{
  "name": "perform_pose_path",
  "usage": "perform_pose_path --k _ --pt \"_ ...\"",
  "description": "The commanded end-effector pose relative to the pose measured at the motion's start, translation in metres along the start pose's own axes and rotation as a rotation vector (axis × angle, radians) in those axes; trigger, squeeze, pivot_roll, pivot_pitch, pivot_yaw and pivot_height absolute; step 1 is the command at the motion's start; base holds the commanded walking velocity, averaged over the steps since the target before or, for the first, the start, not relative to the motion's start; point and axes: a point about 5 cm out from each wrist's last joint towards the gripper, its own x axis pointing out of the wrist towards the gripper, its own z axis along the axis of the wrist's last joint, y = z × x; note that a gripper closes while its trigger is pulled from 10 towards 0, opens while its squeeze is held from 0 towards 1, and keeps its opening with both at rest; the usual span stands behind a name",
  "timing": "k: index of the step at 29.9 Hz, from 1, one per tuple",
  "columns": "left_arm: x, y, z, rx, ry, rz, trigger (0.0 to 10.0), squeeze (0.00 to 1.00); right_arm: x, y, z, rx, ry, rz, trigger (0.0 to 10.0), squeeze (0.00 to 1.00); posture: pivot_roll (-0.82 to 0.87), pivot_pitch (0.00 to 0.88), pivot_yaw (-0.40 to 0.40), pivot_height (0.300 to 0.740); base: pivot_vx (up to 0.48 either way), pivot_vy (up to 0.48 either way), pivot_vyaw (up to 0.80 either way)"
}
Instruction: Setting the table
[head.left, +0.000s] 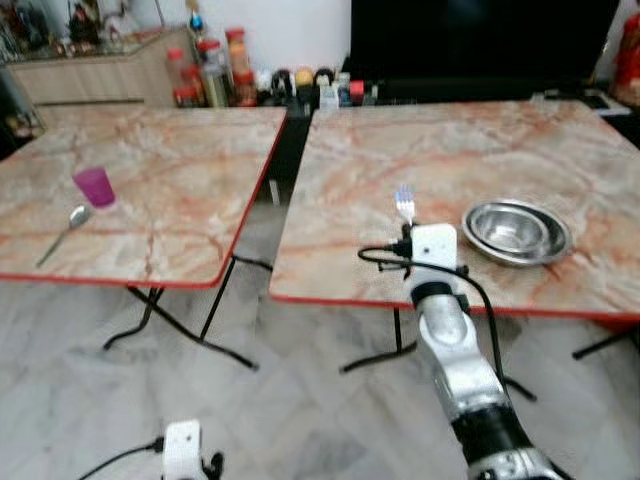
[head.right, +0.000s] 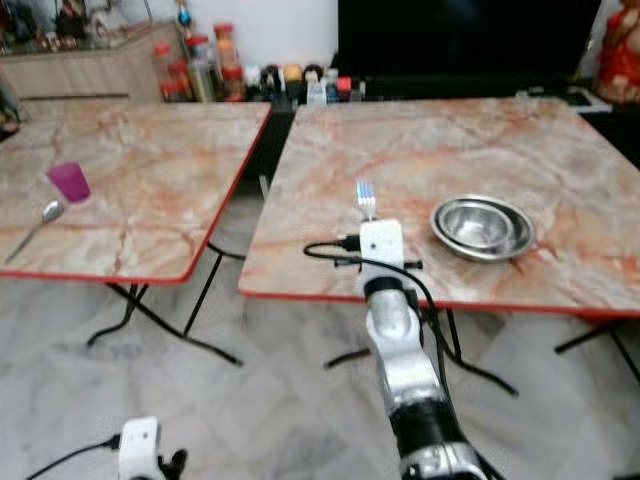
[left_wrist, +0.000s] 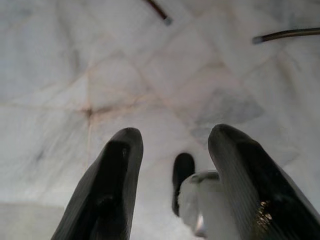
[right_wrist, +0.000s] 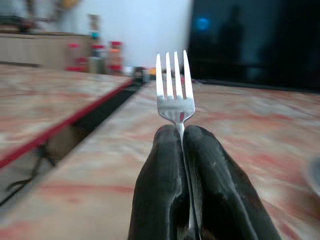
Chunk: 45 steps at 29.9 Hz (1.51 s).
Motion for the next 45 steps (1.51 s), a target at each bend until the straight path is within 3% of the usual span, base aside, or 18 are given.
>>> perform_pose_path --k 1,22,33,45 --pt "0.0009 -0.0051 0.0009 -0.013 -0.002 -0.008 10.0 0.00 0.0011 -0.0099 0.0015 -0.014 -0.006 -0.026 10.0 0.00 0.04 0.000 0.051 0.740 0.319 0.000 0.00" --pt "0.0014 -0.0072 0.0021 -0.011 -0.004 -0.015 10.0 0.00 0.0018 -0.0111 0.0035 -0.013 -0.017 -0.026 10.0 0.00 0.04 0.000 0.049 0.740 0.316 0.000 0.00" --pt "0.0016 -0.0068 0.0025 0.008 -0.002 -0.010 10.0 0.00 0.0019 -0.0081 0.0033 -0.015 -0.018 -0.011 10.0 0.00 0.03 0.000 0.050 0.740 0.000 0.000 0.00" --pt "0.0022 -0.0082 0.0039 0.020 -0.003 -0.019 10.0 0.00 0.0019 -0.0070 0.0037 -0.014 -0.020 -0.007 10.0 0.00 0.03 0.000 0.050 0.740 0.000 -0.360 0.00"
